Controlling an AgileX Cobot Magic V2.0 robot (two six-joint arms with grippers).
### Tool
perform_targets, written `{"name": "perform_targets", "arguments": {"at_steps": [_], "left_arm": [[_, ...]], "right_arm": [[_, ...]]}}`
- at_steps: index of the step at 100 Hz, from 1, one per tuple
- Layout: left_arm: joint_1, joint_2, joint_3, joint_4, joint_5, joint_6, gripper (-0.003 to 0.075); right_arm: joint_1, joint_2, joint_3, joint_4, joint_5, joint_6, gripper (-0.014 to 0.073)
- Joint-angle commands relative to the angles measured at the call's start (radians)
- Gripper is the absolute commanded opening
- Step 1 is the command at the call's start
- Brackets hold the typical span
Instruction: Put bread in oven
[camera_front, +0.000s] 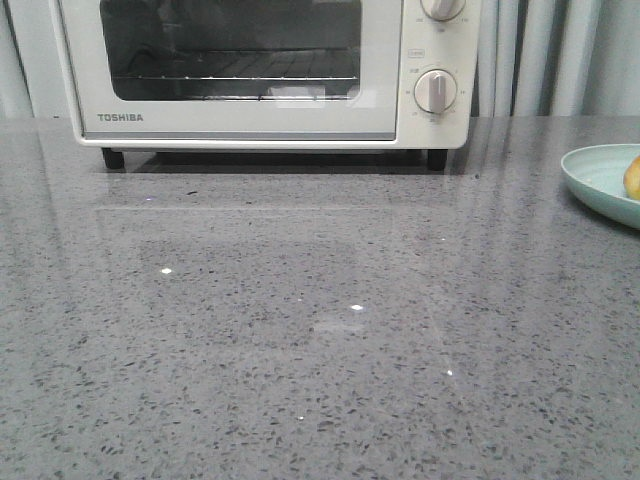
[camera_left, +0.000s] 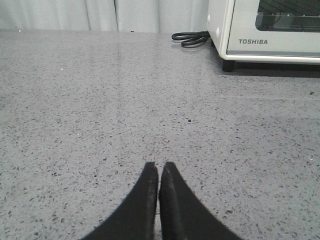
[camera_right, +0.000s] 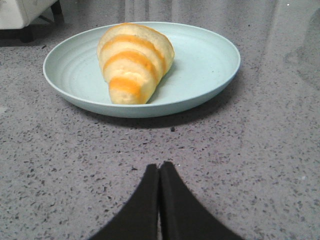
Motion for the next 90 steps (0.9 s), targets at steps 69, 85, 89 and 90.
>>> {"name": "perform_targets", "arguments": {"at_steps": [69,85,89,90], "left_arm": [[0.002,-0.026,0.021,-0.095,-0.475,-0.013,-0.0021],[0.002,-0.026,0.021,-0.177,-0.571,-0.013,-0.0021],[0.002,-0.026,0.021,-0.177,-0.608,-0.013,-0.0021],[0.002,-0.026,0.021,-0.177,-0.614,-0.013,-0.0021]], "right_arm": [[-0.008,0.006,0.025,-0.011,-0.766,0.006,-0.0067],[-0.008,0.006,0.025,-0.011,-0.966,0.009,-0.0067],[-0.008,0.006,0.025,-0.011,-1.007,0.009,-0.0068],[-0.008,0.006,0.025,-0.011,-1.014,0.009,-0.0067]]}}
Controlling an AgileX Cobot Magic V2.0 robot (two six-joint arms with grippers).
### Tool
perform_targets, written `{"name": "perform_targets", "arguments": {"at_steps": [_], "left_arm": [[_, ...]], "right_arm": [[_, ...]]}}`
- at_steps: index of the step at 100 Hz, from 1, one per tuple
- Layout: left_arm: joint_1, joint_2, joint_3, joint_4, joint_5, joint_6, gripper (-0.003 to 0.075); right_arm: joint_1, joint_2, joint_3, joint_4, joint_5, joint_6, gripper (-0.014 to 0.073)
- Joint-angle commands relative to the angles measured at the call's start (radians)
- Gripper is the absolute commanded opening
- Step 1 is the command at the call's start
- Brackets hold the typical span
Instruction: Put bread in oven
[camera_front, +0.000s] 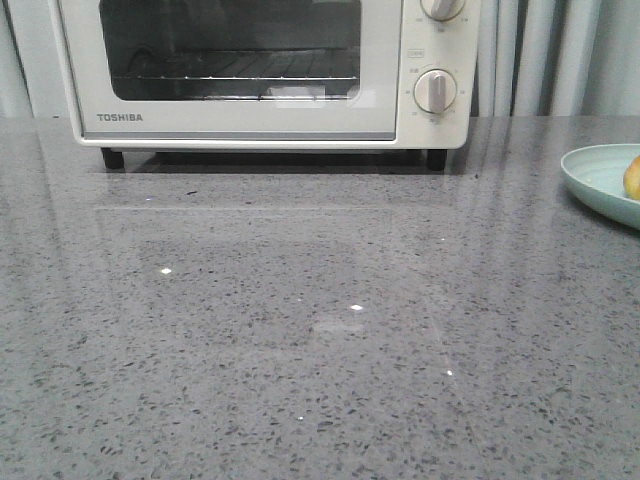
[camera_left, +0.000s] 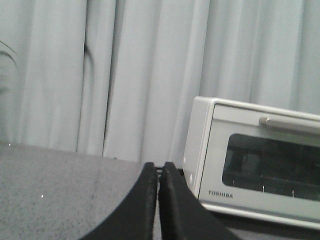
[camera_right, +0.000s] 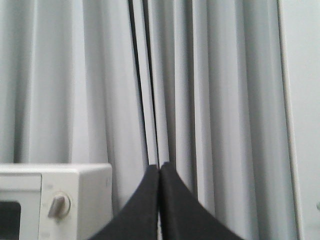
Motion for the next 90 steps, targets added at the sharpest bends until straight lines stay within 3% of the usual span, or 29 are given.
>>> {"name": "perform_targets", "arguments": {"at_steps": [1,19,38,56,79,90], "left_arm": [[0.002,-0.026,0.021,-0.026,-0.159,-0.009,-0.0021],[0.002,-0.026,0.021,-0.026,-0.252,-0.009,-0.0022],[0.002,-0.026,0.019,-0.026,-0.301,-0.009,-0.0022],[0.002,-0.026,0.017,-0.026,-0.299,-0.009,-0.0022],[0.002,-0.026,0.011,-0.026,-0.295,-0.009,-0.0022],[0.002,-0.026,0.009,-0.026,-0.295,-0.009,-0.0022]], "right_arm": [[-0.008,0.006,0.025,-0.003,-0.187,0.002,-0.0067],[-0.008,0.006,0.025,-0.003,-0.323,0.002,-0.0067],[-0.008,0.006,0.025,-0.003,-0.371,0.044,-0.0067],[-0.008,0.006,0.007,-0.003,-0.282,0.245,-0.0067],[-0.008,0.006,-0.02,-0.014,-0.277,0.287,-0.0067],[-0.008,0.006,-0.072,-0.014,-0.156,0.348,-0.0067]]}}
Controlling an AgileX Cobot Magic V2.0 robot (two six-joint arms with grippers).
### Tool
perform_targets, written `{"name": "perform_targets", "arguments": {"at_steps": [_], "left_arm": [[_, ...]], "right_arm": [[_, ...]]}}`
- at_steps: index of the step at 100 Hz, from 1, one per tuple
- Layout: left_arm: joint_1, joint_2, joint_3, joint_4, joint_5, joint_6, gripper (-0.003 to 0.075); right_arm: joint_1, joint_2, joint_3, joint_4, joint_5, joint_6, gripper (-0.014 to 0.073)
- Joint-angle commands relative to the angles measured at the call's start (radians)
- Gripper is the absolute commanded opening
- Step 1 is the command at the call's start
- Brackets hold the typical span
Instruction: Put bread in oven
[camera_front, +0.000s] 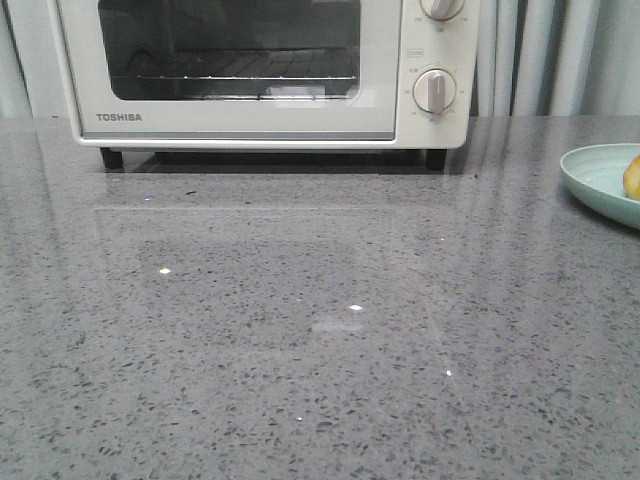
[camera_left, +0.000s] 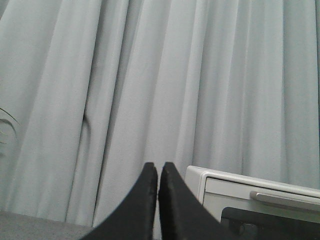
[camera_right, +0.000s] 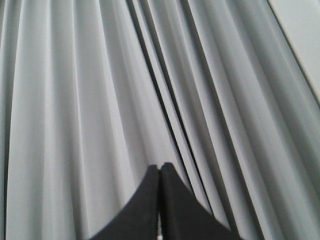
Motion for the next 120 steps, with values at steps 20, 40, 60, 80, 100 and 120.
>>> {"name": "perform_targets", "arguments": {"at_steps": [20,40,60,80,100,120], "left_arm": [[0.002,-0.019,-0.095,0.021,0.116,-0.009,-0.0022],[-0.003,0.084,-0.244,0.019,0.256,-0.009,-0.0022],[-0.062,0.245,-0.393,0.019,0.279,-0.009,-0.0022],[-0.167,0.449,-0.548,0.02,0.272,-0.009,-0.0021],[-0.282,0.658,-0.681,0.055,0.272,-0.009,-0.0021],[-0.354,0.855,-0.8,0.057,0.272,-0.009,-0.0021]], "right_arm": [[-0.008,0.013,-0.213,-0.005,0.553,0.104,-0.0067],[-0.008,0.013,-0.247,-0.005,0.585,0.104,-0.0067],[-0.006,0.014,-0.27,-0.005,0.691,0.108,-0.0067],[0.007,0.073,-0.356,-0.005,0.842,0.108,-0.0067],[0.056,0.223,-0.477,-0.005,0.973,0.108,-0.0067],[0.103,0.408,-0.623,-0.005,1.162,0.034,-0.0067]]}}
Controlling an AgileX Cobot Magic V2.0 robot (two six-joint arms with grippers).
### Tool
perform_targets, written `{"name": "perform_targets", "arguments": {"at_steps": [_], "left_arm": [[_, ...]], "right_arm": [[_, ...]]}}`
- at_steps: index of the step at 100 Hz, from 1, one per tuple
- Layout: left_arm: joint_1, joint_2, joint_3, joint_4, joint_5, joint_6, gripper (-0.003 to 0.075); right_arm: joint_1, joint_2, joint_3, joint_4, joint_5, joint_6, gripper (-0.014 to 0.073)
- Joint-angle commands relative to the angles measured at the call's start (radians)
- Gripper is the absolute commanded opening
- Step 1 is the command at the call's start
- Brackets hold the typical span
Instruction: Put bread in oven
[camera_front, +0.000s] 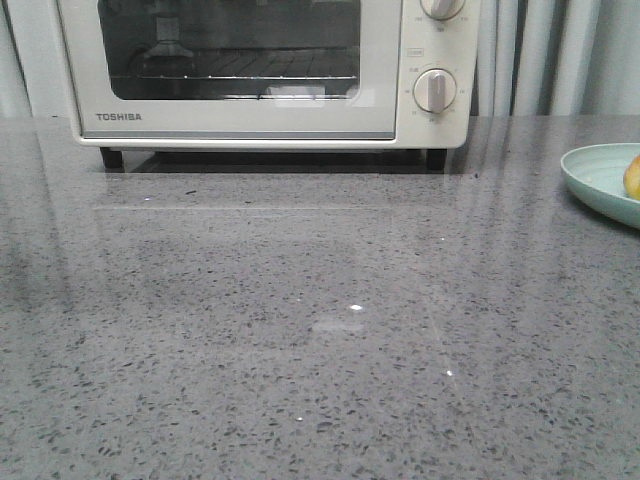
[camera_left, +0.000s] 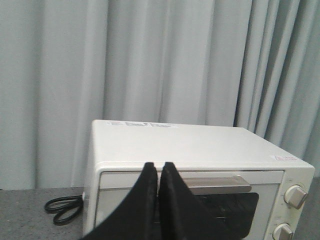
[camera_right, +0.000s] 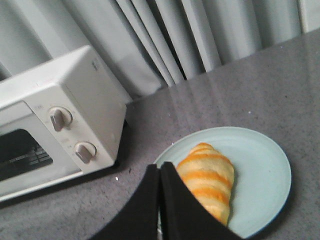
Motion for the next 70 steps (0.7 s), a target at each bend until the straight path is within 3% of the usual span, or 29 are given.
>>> {"name": "perform_targets", "arguments": {"at_steps": [1,33,70], "left_arm": [[-0.029,0.075,-0.088,0.003,-0.073,-0.009,-0.0021],[-0.043,0.34,-0.272,0.0,-0.047,-0.009,-0.0021],[-0.093,0.578,-0.429,0.0,0.008,-0.009,-0.0021]], "right_arm": [[0.016,0.094,-0.103,-0.005,0.028,-0.057,-0.0067],[0.018,0.26,-0.264,-0.005,0.118,-0.092,-0.0067],[0.018,0.267,-0.275,-0.005,0.125,-0.094,-0.0067]]}}
